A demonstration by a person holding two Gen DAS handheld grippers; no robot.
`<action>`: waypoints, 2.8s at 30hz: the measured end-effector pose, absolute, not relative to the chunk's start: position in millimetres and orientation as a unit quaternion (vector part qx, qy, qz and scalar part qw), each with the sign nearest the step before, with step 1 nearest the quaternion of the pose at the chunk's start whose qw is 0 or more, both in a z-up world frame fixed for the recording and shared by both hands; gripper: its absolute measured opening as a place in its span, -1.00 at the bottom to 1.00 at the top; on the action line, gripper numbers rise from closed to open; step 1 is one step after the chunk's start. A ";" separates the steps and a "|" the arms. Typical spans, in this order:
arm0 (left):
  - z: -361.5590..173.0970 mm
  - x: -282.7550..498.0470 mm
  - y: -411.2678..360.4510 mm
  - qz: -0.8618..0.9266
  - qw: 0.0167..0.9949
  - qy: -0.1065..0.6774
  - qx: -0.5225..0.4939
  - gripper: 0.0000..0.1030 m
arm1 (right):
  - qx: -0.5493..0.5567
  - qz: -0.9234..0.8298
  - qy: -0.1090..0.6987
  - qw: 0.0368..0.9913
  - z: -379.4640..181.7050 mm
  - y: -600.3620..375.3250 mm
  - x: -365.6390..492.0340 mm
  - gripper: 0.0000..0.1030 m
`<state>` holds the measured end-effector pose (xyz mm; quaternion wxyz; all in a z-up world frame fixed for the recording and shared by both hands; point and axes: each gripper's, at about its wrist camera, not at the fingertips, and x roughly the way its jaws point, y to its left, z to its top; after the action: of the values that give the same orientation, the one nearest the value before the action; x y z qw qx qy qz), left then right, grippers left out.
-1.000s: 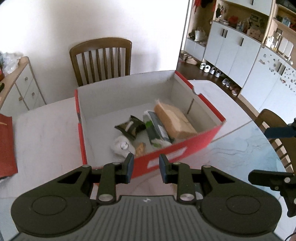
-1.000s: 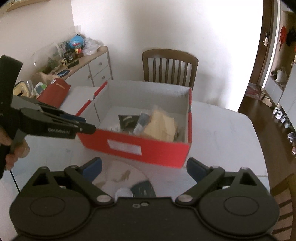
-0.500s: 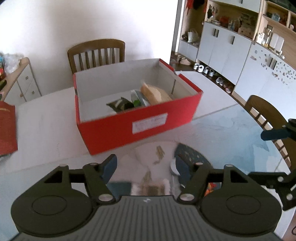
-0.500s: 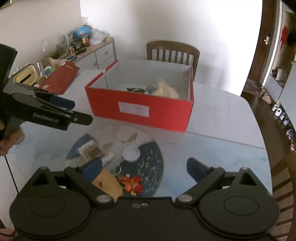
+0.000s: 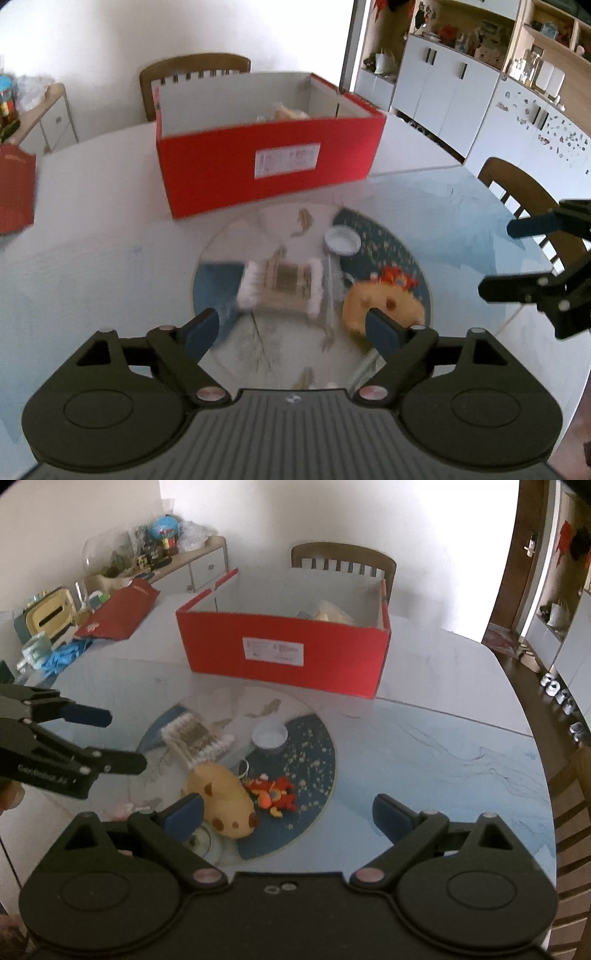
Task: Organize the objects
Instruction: 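Move both tools back from the box to the items on the table, then grasp the pink tube with the left tool while the right grasps the plush pig, then carry the pink tube and plush pig with both tools over the red box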
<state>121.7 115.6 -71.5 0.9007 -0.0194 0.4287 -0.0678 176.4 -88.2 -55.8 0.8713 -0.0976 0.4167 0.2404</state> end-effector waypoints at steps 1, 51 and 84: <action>-75.1 118.4 116.0 -0.068 0.899 0.432 -0.021 0.68 | -0.100 0.240 0.419 0.870 -58.3 -87.3 174.6 0.90; -130.5 85.5 140.6 -0.154 0.893 0.422 -0.021 0.20 | -0.110 0.244 0.470 0.841 -112.3 -26.7 195.2 0.24; -91.1 84.2 150.7 -0.110 0.899 0.418 -0.068 -0.31 | -0.121 0.259 0.420 0.861 -74.3 -40.4 170.1 -0.31</action>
<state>84.2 150.7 -91.1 0.8989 -0.0685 0.4185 -0.1105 170.1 -40.4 -74.3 0.8610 -0.1209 0.4204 0.2594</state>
